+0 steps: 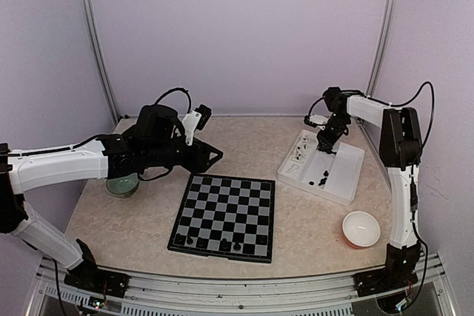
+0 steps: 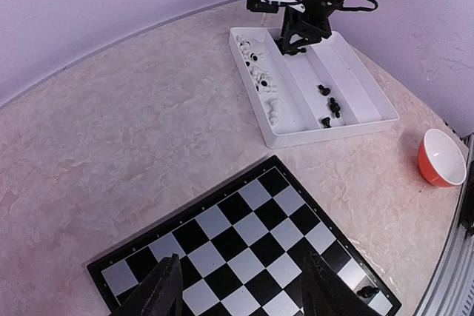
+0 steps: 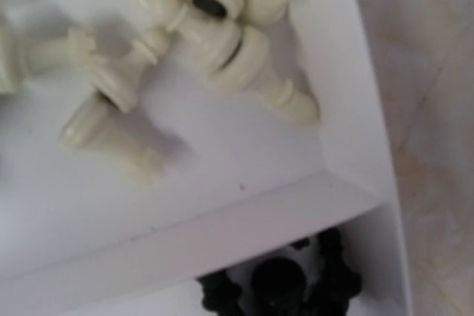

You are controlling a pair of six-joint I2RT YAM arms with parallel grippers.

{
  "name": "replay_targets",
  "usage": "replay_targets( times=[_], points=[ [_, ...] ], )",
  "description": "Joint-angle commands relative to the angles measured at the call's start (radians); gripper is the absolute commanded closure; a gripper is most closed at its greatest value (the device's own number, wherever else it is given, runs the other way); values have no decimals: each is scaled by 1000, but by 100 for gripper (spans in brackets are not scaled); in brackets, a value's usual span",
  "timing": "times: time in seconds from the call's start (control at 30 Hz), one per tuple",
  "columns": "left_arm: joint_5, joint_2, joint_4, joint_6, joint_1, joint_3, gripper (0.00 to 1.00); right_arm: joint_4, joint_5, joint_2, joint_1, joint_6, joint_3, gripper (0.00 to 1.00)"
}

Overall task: Set up the chess pieces on the board
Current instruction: Pick up the chess pile from the storage box.

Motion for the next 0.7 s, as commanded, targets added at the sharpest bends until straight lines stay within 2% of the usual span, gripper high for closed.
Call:
replay_targets(
  times=[0.0,0.37,0.57,0.67],
  points=[
    [11,10,16,0,-2,-5,45,-35,15,23,-22,-2,1,65],
    [10,17,15,1,-2,-9,45,-54,-9,29,-47,3,-35,65],
    [9,12,15,-6,-3,-13,45,-88,-67,65,-48,-3,-23,74],
    [9,10,17,-9,-3,-14,45,-109,-107,66,-48,-6,-26,75]
  ],
)
